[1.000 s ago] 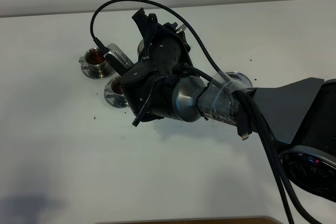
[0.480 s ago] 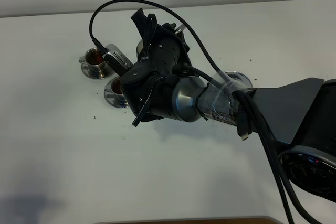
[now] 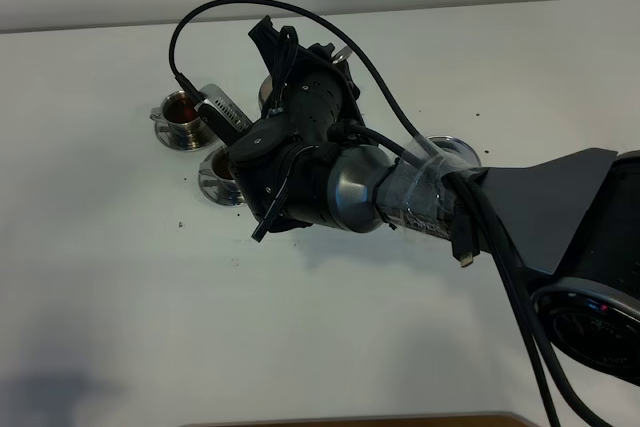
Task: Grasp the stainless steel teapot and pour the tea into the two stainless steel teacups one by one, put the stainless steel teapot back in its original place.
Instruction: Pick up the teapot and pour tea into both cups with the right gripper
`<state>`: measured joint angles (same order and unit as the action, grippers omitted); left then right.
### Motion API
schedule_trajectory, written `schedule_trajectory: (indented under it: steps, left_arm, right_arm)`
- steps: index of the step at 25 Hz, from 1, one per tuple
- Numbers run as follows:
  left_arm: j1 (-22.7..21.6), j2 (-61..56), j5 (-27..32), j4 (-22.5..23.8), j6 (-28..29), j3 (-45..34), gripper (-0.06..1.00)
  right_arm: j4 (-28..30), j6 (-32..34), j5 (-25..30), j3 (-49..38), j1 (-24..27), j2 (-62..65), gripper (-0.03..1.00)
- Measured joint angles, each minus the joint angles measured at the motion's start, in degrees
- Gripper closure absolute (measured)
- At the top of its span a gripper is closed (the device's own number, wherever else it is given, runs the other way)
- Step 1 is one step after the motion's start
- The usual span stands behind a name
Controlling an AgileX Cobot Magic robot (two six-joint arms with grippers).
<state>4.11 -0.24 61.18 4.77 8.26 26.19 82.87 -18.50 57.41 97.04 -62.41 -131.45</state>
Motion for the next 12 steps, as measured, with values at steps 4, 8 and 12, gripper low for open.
schedule_trajectory:
  steps: [4, 8, 12]
  left_arm:
    - [0.00, 0.00, 0.00, 0.00, 0.00, 0.00, 0.36]
    - [0.00, 0.00, 0.00, 0.00, 0.00, 0.00, 0.36]
    - [0.00, 0.00, 0.00, 0.00, 0.00, 0.00, 0.36]
  right_arm:
    - [0.04, 0.00, -0.04, 0.00, 0.00, 0.00, 0.78]
    - [-0.18, 0.00, -0.37, 0.00, 0.00, 0.00, 0.78]
    - [-2.23, 1.52, -0.47, 0.00, 0.00, 0.00, 0.78]
